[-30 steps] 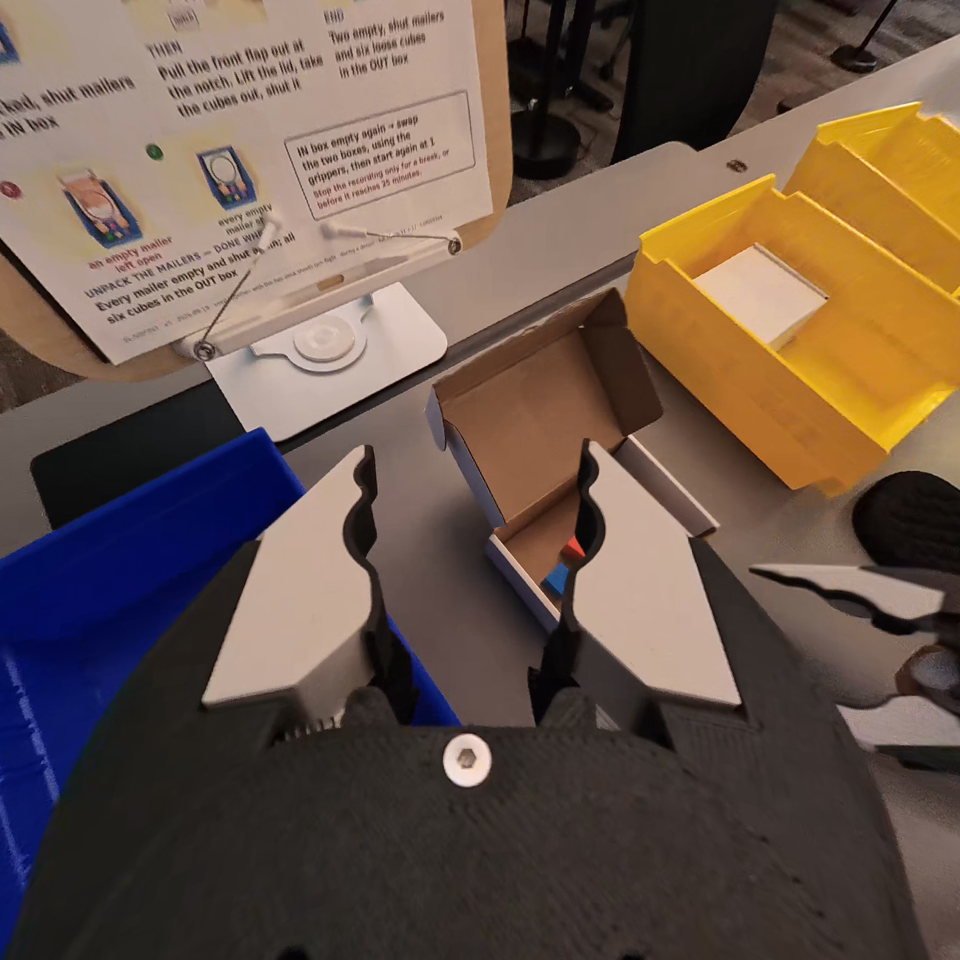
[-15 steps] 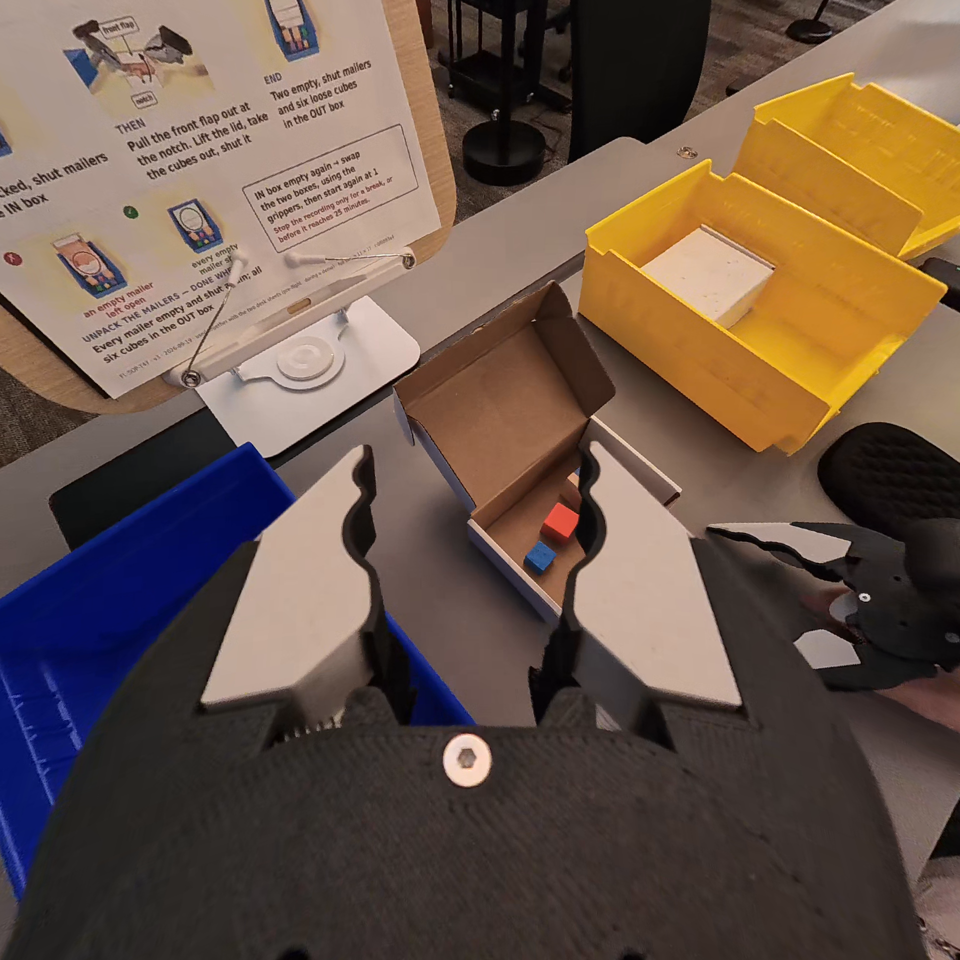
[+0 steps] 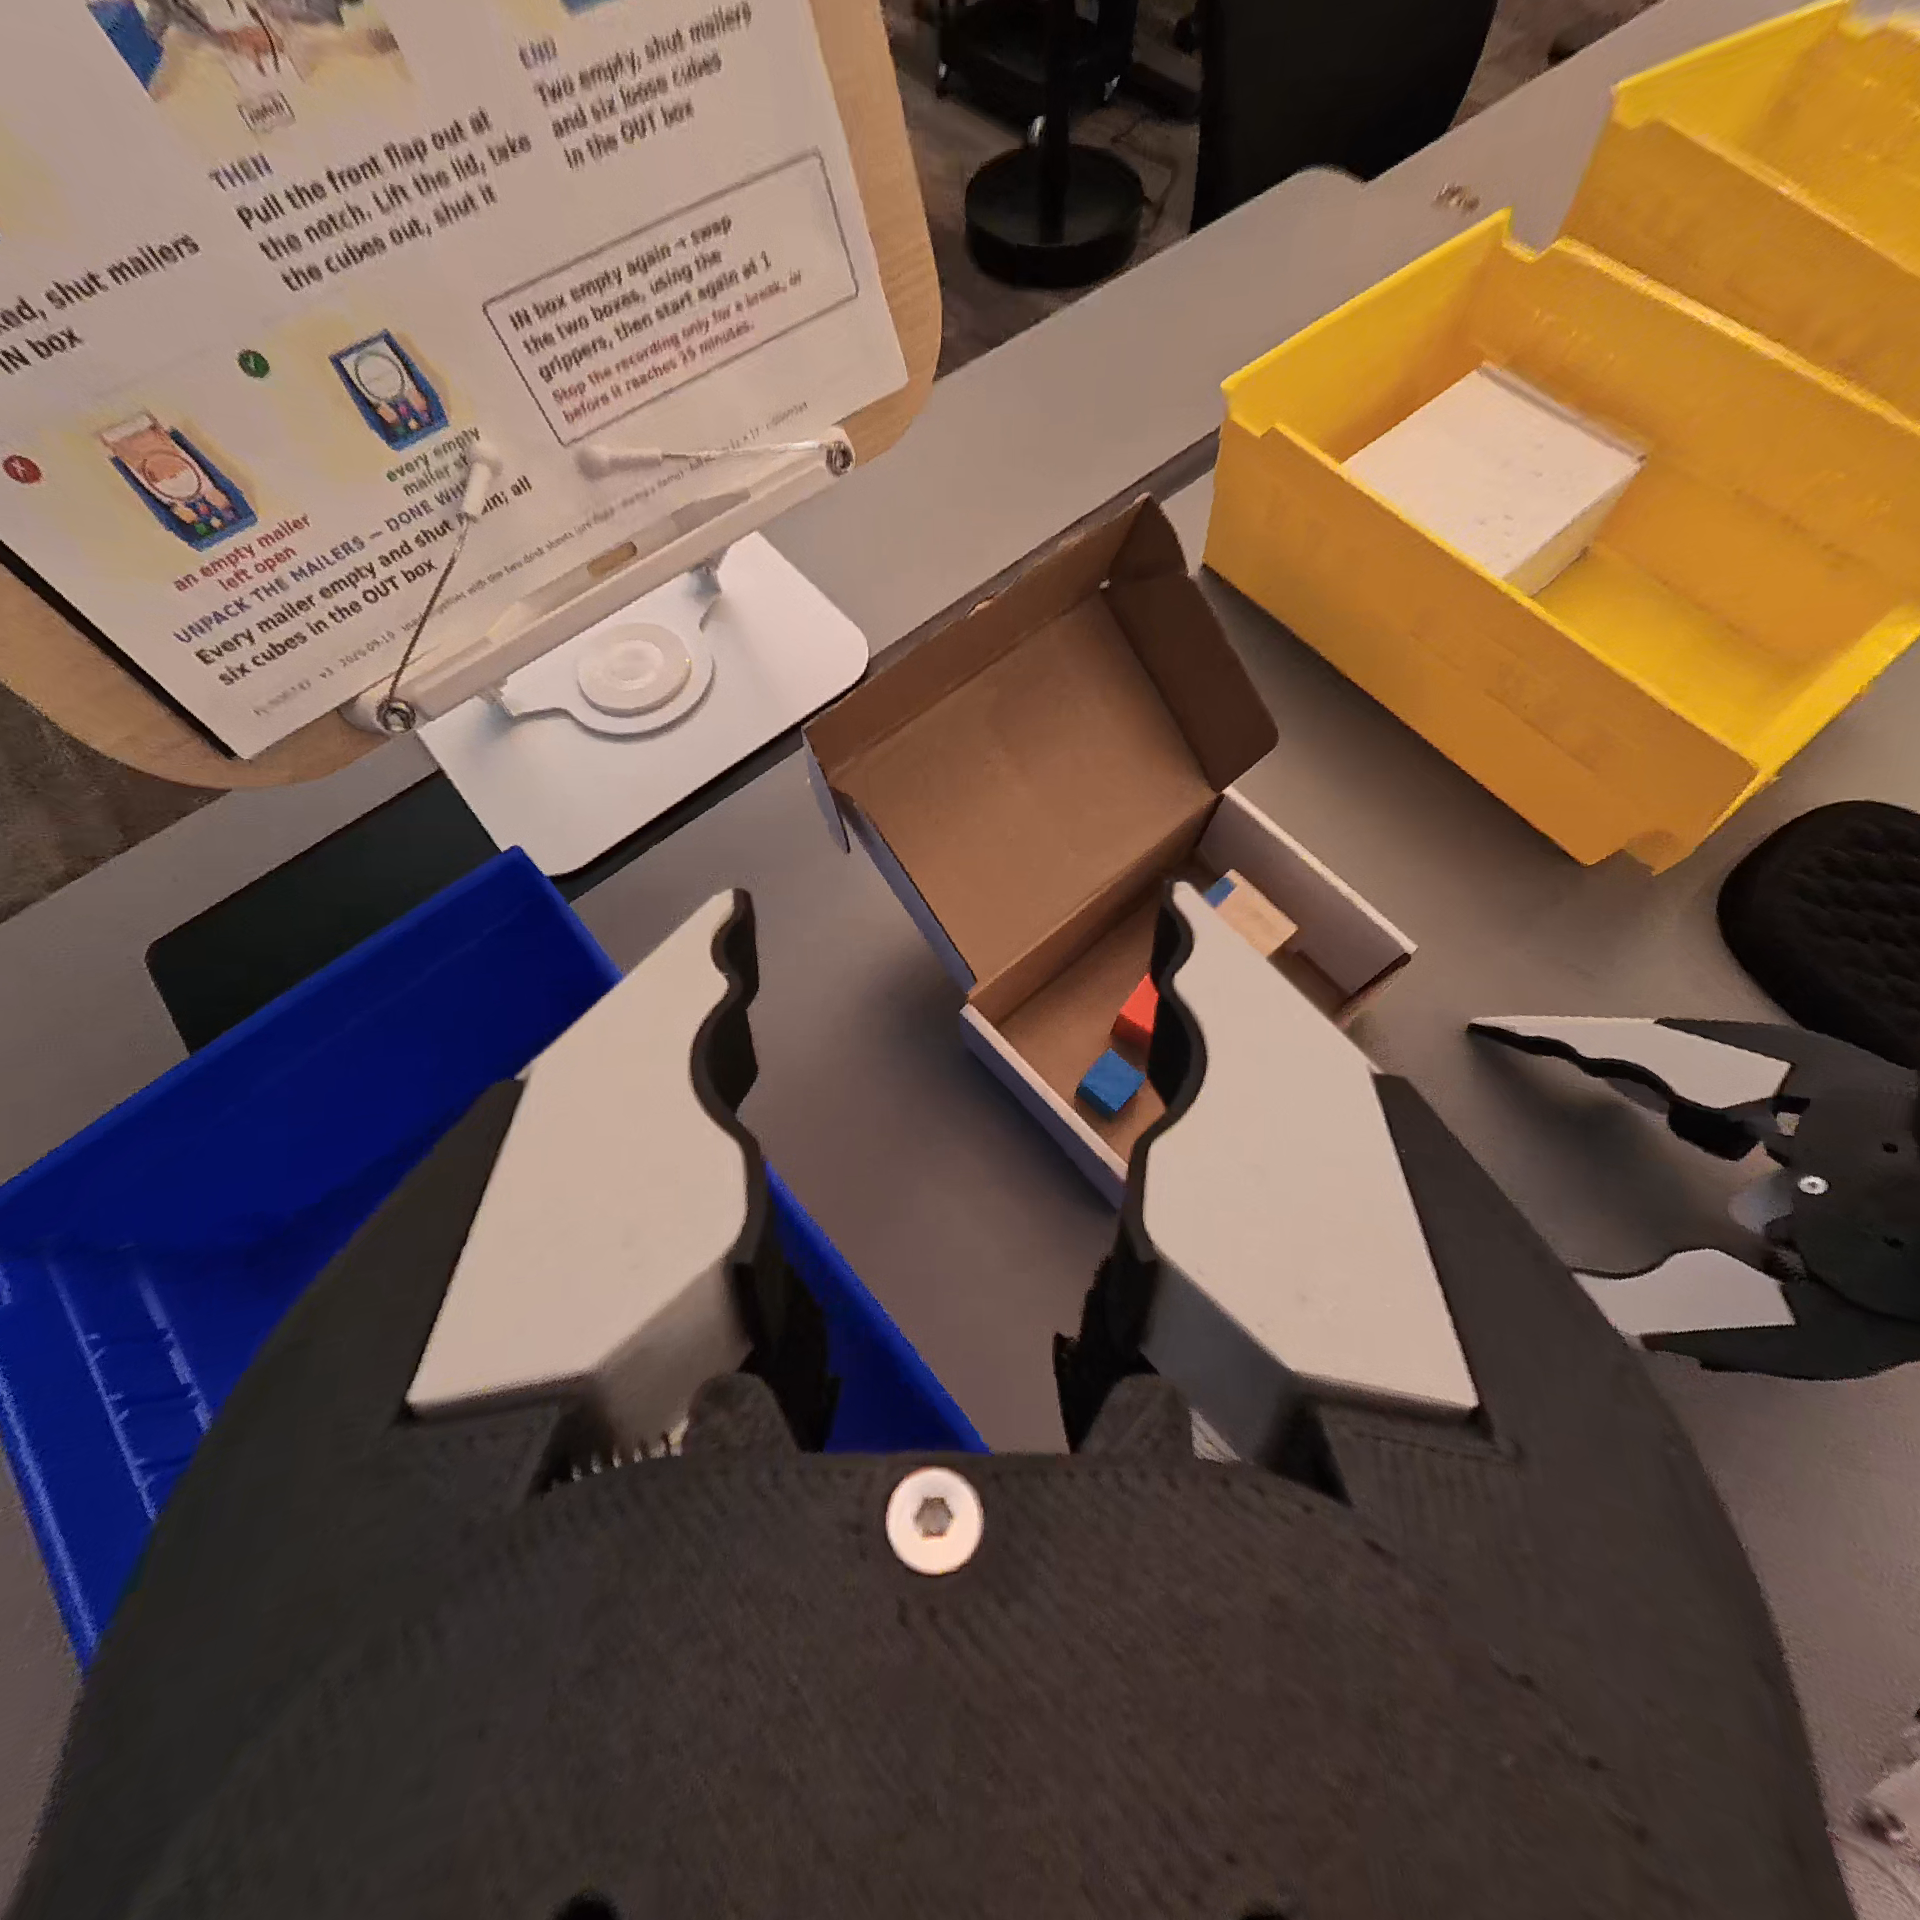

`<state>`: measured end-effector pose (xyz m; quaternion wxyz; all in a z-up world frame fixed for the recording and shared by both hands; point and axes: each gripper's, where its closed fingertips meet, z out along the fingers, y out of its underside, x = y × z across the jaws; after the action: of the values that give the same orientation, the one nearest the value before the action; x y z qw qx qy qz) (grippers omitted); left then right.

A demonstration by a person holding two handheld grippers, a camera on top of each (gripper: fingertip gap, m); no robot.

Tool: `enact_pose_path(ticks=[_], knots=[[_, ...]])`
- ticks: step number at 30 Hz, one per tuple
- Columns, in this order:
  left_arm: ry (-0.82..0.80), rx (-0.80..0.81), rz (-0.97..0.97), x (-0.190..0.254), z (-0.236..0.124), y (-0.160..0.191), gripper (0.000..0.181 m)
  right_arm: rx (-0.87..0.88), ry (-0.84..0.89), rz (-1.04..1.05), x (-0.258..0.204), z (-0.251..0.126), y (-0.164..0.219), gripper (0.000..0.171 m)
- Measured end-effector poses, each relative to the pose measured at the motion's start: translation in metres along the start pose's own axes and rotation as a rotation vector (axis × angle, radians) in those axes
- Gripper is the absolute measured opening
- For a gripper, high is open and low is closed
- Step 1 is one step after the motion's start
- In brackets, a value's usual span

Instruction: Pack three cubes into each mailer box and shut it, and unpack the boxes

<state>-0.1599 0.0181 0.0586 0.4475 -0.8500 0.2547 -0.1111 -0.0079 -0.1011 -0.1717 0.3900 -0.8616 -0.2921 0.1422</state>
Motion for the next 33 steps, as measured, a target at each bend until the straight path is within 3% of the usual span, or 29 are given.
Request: enact_pose_path(ticks=[1, 12, 33], knots=[[-0.007, -0.018, 0.004, -0.001, 0.003, 0.003, 0.077, 0.0, 0.0, 0.0, 0.0, 0.0, 0.0, 0.117], [-0.003, -0.074, 0.026, 0.011, 0.017, 0.011, 0.078, 0.0, 0.0, 0.0, 0.0, 0.0, 0.0, 0.117], [0.095, -0.064, 0.118, 0.043, 0.008, 0.006, 0.079, 0.0, 0.0, 0.0, 0.0, 0.0, 0.0, 0.117]])
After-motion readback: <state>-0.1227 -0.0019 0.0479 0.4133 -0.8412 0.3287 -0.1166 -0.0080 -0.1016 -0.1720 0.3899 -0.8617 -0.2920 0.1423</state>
